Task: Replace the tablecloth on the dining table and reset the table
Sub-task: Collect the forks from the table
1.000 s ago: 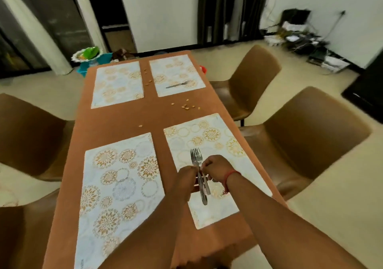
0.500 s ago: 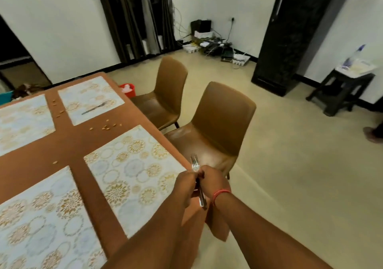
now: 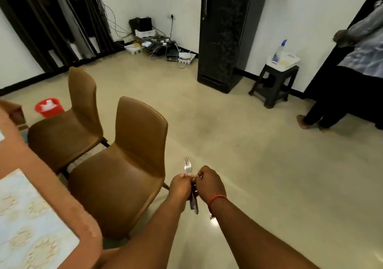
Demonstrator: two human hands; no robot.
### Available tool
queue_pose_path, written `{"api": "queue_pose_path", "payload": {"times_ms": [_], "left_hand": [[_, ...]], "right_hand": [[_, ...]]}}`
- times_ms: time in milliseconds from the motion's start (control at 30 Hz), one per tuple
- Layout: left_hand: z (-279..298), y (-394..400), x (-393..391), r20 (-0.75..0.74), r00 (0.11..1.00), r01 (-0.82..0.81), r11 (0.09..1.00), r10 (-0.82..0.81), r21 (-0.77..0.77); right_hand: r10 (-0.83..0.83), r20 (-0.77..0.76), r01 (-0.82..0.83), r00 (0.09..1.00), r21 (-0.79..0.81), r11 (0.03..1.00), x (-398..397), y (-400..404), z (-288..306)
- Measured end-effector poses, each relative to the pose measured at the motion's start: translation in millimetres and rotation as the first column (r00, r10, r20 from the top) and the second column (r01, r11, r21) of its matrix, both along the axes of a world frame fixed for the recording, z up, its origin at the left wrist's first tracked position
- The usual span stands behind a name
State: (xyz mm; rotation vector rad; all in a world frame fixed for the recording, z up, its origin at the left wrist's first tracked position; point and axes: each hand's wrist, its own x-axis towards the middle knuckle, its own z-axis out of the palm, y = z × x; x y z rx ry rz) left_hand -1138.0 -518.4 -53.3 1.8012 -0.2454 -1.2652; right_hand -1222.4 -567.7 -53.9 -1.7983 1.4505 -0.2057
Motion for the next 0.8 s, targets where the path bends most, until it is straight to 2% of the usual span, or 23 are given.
{"api": "queue_pose_path", "payload": {"times_ms": [167, 367, 533, 700, 800], "left_hand": [[-4, -104, 3, -0.026, 1.0, 0.001, 0.999, -0.002, -0.047], [-14, -241, 52, 0.014, 0.997, 0.072, 0.997, -0.072, -0.001], [-4, -373, 88, 0.085, 0.987, 0.137, 0.991, -0.136, -0.005], [1, -485, 123, 0.138, 0.976, 0.171, 0.985, -0.168, -0.007], [-6, -558, 159, 0.186, 0.977, 0.111, 0.994, -0.106, -0.013]], "right_hand": [[-0.04, 0.033, 0.038, 0.999, 0.053, 0.998, 7, -110, -23], [-0.12, 0.073, 0.108, 0.99, 0.153, 0.982, 54, -239, -35], [-0.249, 0.101, 0.234, 0.963, 0.138, 0.962, 90, -355, -14], [-0.293, 0.113, 0.275, 0.95, 0.146, 0.95, 128, -470, -7], [-0.261, 0.125, 0.244, 0.957, 0.135, 0.96, 169, -543, -11]]}}
